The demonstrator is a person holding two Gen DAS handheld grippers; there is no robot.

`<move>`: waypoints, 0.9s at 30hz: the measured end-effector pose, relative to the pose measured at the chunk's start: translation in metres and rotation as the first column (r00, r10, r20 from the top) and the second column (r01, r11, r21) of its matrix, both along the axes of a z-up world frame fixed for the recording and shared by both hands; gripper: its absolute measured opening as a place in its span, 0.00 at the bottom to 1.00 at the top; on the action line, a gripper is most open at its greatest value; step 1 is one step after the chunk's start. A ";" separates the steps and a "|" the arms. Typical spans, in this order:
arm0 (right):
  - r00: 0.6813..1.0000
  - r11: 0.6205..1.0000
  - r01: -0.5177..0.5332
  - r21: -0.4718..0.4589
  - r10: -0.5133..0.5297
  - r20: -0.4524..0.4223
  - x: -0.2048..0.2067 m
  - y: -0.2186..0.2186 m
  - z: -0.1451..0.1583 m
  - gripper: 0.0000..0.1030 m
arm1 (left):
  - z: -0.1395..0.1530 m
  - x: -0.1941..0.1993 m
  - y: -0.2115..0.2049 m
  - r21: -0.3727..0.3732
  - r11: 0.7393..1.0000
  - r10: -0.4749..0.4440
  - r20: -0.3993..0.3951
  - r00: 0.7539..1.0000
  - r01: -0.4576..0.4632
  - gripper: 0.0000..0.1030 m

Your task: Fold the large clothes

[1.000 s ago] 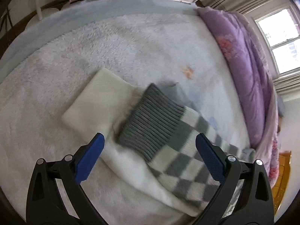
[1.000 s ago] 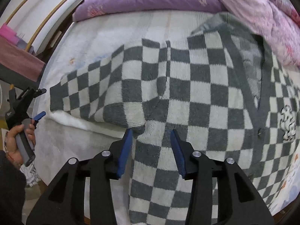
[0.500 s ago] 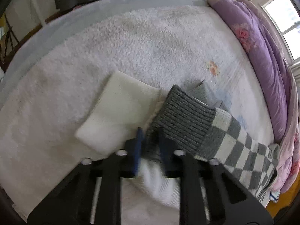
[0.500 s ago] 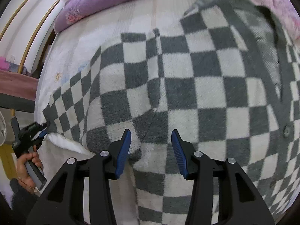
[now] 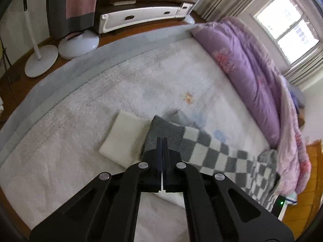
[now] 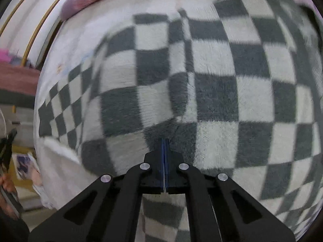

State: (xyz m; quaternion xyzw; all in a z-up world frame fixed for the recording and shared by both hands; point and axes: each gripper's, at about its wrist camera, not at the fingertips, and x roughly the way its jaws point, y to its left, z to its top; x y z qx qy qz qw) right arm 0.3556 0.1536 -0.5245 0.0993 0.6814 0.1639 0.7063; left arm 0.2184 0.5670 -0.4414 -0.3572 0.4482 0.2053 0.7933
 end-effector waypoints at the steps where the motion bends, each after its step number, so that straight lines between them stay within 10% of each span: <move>1: 1.000 1.000 0.011 0.008 -0.011 0.001 -0.001 -0.002 0.001 0.01 | -0.007 0.001 0.000 -0.033 0.999 0.014 0.004 1.000 -0.013 0.01; 4: 1.000 0.999 -0.001 0.038 0.001 0.014 -0.005 -0.003 0.010 0.04 | -0.035 0.005 -0.005 -0.104 0.992 0.067 -0.027 0.997 -0.070 0.30; 19: 0.998 0.991 0.055 0.125 -0.052 -0.029 0.000 -0.024 0.004 0.04 | -0.101 0.012 -0.001 -0.327 0.915 0.227 -0.066 0.972 -0.236 0.33; 22: 0.997 0.989 0.071 0.130 -0.066 -0.042 0.000 -0.026 0.002 0.04 | -0.095 0.003 -0.005 -0.311 0.916 0.249 -0.057 0.967 -0.254 0.55; 27: 0.997 0.991 0.064 0.120 -0.059 -0.039 0.004 -0.020 0.000 0.05 | -0.106 -0.008 -0.002 -0.364 0.881 0.301 -0.062 0.952 -0.302 0.56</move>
